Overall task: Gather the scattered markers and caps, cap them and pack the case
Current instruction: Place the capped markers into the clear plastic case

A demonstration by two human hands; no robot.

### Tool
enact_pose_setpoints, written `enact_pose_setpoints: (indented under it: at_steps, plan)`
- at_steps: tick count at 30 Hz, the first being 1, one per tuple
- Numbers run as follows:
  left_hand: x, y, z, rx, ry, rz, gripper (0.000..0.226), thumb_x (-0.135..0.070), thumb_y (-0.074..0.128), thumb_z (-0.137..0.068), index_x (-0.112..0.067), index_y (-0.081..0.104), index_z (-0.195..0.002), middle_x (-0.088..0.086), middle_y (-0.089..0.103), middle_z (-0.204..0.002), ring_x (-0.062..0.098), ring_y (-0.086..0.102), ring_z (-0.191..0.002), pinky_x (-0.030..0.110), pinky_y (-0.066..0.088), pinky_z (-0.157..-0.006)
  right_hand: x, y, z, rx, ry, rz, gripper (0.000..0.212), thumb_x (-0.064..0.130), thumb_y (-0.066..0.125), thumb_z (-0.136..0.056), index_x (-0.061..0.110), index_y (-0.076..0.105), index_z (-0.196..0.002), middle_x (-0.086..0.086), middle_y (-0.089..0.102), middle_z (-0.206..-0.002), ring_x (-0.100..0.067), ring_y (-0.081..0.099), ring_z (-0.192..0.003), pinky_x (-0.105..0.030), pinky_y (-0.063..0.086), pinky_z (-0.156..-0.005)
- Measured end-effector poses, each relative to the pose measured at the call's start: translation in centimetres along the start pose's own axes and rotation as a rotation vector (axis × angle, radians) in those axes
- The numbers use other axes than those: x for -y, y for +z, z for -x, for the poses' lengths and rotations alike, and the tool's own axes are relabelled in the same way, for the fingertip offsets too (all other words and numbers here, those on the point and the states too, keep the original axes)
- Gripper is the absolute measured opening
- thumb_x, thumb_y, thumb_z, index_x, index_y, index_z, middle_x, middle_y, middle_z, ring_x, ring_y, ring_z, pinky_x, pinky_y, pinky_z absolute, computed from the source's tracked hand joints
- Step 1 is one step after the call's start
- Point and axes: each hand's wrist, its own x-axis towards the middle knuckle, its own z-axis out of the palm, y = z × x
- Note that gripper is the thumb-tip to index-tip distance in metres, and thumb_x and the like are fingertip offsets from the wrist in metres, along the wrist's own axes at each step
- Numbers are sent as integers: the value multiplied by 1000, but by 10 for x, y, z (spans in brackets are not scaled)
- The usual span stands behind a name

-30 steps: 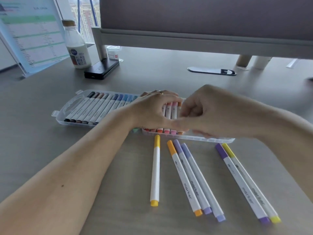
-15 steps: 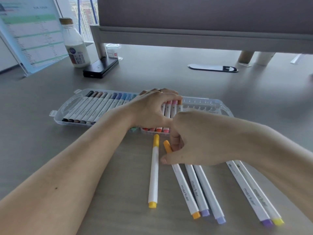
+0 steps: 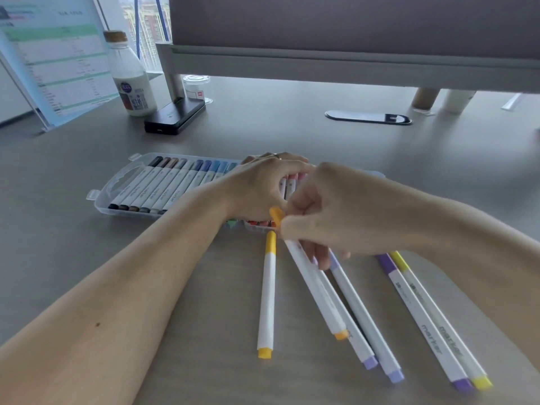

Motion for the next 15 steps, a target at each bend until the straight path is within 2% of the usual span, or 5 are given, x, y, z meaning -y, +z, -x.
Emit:
enact_pose_setpoints:
  at_steps: [2, 4, 7, 11, 15]
  plan:
    - [2, 1, 0, 7, -22, 14, 23, -39, 70, -76, -49, 55, -91, -35, 55, -99, -3, 54, -95, 31, 43, -93, -4, -6, 0, -46, -48, -162, 30, 21, 58, -98, 5, 74, -79, -3, 77, -68, -15, 76, -62, -25, 58, -57]
    - [2, 1, 0, -3, -68, 33, 13, -49, 61, -70, -40, 56, -78, -24, 59, -82, 0, 59, -80, 32, 48, -80, -11, -12, -4, -127, -84, -345, 31, 16, 56, -99, 1, 75, -81, -12, 78, -74, -23, 76, -65, -29, 58, -57]
    - [1, 4, -2, -33, -43, 45, 50, -72, 63, -67, -29, 66, -93, -10, 68, -86, 14, 66, -84, 37, 54, -79, -25, -18, -13, -178, -92, -556, 29, 14, 57, -99, -5, 75, -86, -23, 75, -81, -30, 72, -67, -30, 59, -56]
    - [-3, 1, 1, -30, -54, 48, 39, -71, 77, -74, -42, 57, -91, -31, 57, -72, -10, 53, -69, 29, 42, -72, -41, -30, -17, -215, -78, -777, 20, 8, 60, -97, -3, 73, -106, -16, 77, -92, -21, 73, -73, -29, 63, -68]
    - [-4, 2, 1, -21, -6, -37, 60, -72, 74, -76, -41, 53, -124, -32, 49, -104, -9, 50, -94, 29, 41, -88, -55, -38, -19, -270, -72, -890, 28, 15, 68, -84, 9, 74, -111, -7, 78, -97, -15, 74, -78, -25, 63, -72]
